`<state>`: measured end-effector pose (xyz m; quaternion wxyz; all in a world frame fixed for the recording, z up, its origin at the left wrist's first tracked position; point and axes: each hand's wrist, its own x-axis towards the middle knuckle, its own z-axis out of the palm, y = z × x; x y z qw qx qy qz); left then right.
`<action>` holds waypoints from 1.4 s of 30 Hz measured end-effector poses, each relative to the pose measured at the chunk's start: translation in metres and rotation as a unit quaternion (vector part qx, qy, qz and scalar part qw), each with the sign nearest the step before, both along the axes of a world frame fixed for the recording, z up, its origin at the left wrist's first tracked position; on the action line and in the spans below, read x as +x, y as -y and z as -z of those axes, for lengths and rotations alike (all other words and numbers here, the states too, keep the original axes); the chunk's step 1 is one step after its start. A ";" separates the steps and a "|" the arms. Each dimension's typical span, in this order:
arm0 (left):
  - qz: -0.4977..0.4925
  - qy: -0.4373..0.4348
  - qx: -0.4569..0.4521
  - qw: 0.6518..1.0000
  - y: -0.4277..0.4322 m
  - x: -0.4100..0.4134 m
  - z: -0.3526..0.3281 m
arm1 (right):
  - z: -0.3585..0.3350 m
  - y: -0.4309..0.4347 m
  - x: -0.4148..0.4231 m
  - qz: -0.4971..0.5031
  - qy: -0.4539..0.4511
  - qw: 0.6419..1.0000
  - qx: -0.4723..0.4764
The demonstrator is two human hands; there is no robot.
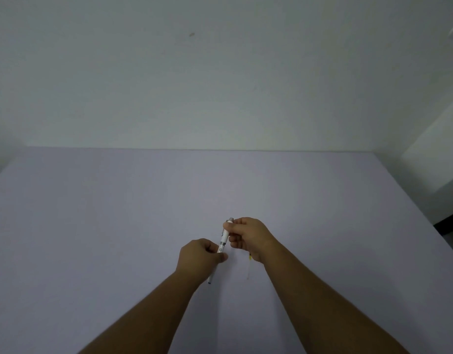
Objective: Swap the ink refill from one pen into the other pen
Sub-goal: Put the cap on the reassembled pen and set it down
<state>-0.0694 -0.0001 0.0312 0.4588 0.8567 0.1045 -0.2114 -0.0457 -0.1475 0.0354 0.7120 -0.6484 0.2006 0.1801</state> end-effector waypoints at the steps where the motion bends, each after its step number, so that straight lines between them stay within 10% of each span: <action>1: -0.001 0.001 -0.002 1.000 0.000 -0.001 0.000 | 0.001 0.000 0.000 0.002 -0.003 1.000 -0.010; 27: -0.016 -0.036 -0.032 0.999 0.004 0.011 0.027 | 0.024 0.003 0.011 -0.043 -0.024 0.998 -0.043; 34: -0.017 -0.029 0.029 0.999 0.007 0.021 0.049 | 0.045 0.016 0.013 -0.016 -0.018 0.900 -0.434; 42: -0.035 -0.023 0.073 0.996 0.013 0.023 0.069 | 0.067 0.018 -0.003 -0.057 -0.081 0.874 -0.476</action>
